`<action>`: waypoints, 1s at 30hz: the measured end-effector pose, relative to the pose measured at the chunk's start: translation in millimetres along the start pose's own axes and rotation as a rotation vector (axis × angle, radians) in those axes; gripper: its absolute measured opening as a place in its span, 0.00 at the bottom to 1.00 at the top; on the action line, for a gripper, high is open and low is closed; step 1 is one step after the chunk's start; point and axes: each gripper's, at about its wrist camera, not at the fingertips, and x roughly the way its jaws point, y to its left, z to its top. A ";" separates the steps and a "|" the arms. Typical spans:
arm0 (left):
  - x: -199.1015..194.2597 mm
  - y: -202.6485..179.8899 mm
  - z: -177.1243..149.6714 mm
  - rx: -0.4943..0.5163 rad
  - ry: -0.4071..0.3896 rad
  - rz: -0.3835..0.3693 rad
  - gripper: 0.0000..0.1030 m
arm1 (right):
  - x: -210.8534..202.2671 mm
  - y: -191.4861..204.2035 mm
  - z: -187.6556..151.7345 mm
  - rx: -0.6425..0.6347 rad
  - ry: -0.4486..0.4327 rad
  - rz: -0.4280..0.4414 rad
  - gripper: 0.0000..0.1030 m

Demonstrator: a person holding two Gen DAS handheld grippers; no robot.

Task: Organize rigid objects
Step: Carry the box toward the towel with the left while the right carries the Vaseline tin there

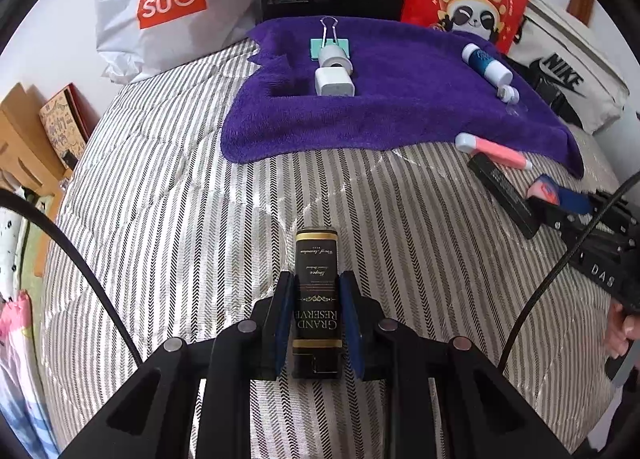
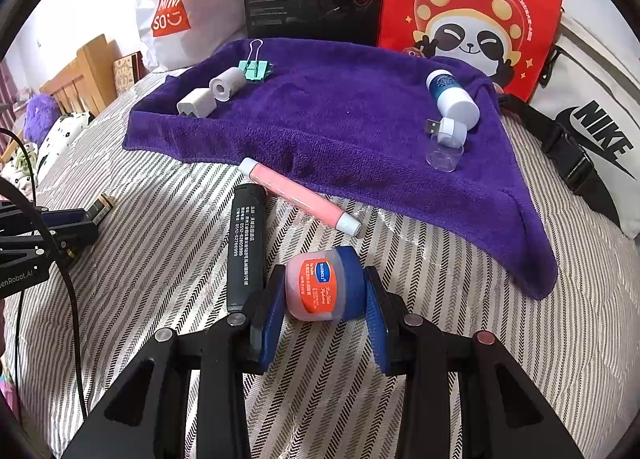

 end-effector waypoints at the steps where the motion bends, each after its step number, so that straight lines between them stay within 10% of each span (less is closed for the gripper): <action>1: -0.1 0.4 0.4 0.001 0.002 -0.004 0.22 | 0.4 0.1 0.1 0.000 -0.001 0.000 0.36; 30: -28.7 -9.8 84.1 0.009 -0.102 -0.143 0.22 | -50.7 -59.3 45.9 0.110 -0.040 0.049 0.35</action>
